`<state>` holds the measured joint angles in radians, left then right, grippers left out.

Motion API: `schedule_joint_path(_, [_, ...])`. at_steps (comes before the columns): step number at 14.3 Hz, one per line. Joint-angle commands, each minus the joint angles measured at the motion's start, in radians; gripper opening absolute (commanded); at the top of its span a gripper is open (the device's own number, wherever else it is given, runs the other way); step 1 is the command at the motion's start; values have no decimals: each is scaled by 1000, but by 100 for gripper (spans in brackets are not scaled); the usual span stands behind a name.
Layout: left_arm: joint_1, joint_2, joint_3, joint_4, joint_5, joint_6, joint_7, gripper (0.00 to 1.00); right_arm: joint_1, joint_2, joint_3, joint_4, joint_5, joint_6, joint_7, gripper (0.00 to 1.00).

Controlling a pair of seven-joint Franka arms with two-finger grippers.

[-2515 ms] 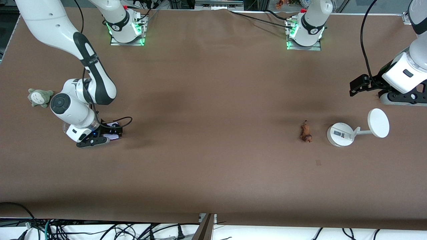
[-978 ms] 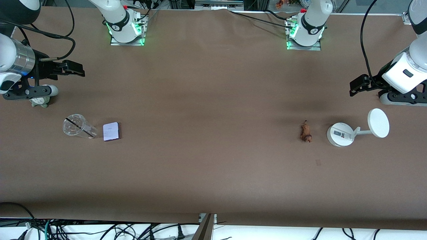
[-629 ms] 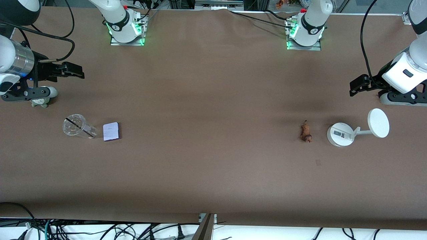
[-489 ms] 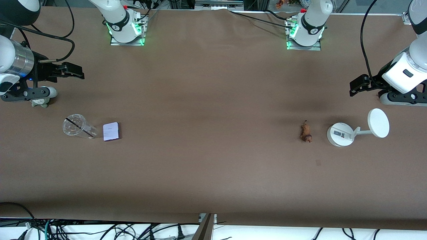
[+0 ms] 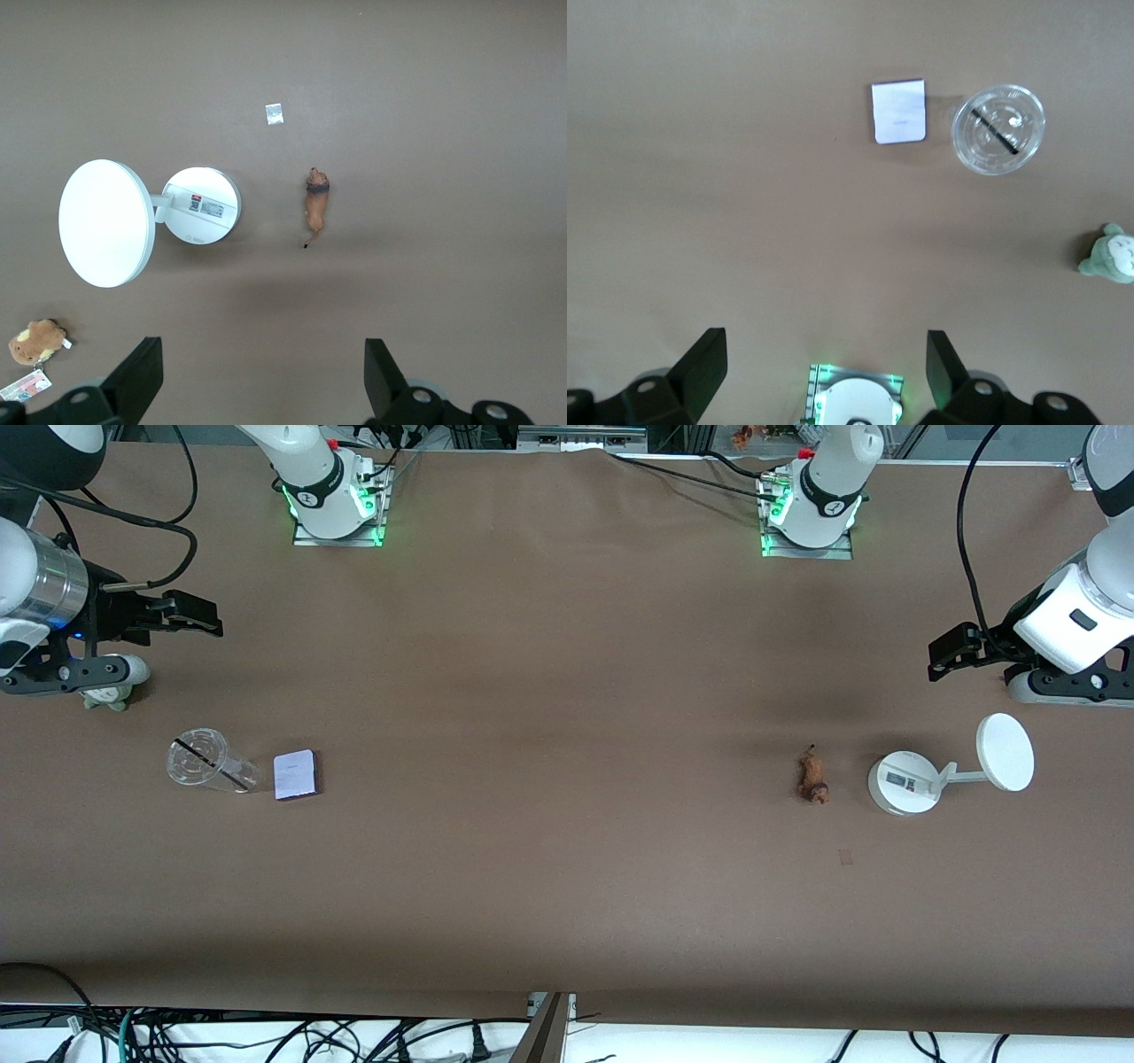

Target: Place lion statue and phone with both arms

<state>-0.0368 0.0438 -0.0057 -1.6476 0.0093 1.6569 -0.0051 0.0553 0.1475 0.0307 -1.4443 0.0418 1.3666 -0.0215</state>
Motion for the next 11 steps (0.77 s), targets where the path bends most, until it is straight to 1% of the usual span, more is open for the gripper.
schedule_joint_path(1, [-8,-12,9,-6,-14,-9,16,100,-12,-118,-2,-166,-3,113,3,99])
schedule_joint_path(2, [-8,-12,9,-6,-14,-9,14,100,-14,-149,-2,-201,-3,141,5,99])
schedule_joint_path(3, [-9,-12,7,-4,-14,-9,14,100,-14,-160,-2,-212,-3,152,9,99])
schedule_joint_path(7, [-14,-4,6,12,-14,-9,14,100,-14,-172,-2,-214,-5,196,15,100])
schedule_joint_path(11, [-12,2,6,14,-14,-11,14,100,-14,-164,6,-208,-3,195,11,100])
